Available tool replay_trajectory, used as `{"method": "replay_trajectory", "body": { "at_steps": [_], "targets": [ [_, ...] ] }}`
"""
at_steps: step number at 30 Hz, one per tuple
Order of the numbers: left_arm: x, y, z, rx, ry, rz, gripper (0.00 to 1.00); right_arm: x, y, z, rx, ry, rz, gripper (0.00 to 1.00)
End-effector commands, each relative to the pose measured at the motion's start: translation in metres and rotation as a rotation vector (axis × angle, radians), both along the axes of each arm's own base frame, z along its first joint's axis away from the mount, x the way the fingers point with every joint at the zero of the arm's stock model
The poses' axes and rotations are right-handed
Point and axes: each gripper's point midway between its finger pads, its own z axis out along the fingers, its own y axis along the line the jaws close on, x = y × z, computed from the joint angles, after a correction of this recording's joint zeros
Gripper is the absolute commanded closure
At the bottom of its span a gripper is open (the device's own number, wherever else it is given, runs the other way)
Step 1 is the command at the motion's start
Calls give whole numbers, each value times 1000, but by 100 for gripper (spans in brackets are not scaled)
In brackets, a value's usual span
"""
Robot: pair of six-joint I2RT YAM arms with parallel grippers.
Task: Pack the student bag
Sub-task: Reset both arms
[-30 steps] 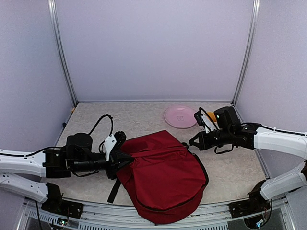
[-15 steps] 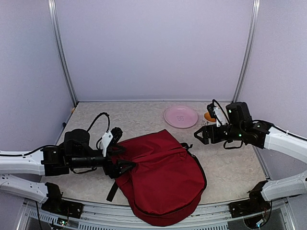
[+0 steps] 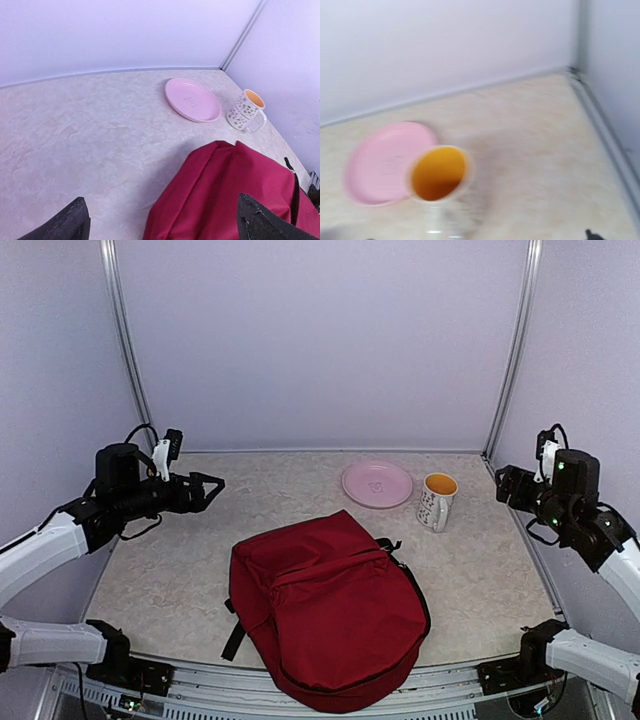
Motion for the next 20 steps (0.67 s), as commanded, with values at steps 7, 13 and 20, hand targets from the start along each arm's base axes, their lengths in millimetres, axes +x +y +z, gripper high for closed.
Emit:
{"method": "replay_trajectory", "body": {
  "at_steps": [7,13,20],
  "targets": [
    [43,99,-51,-59,207,269,1,4,-14,-126,37,246,-34,0],
    [43,118,-55,-104,199,334,1,-8,-27,-175,132,334,-170,0],
    [43,118,-64,-93,221,329,1,-12,-33,-193,145,349,-223,0]
  ]
}}
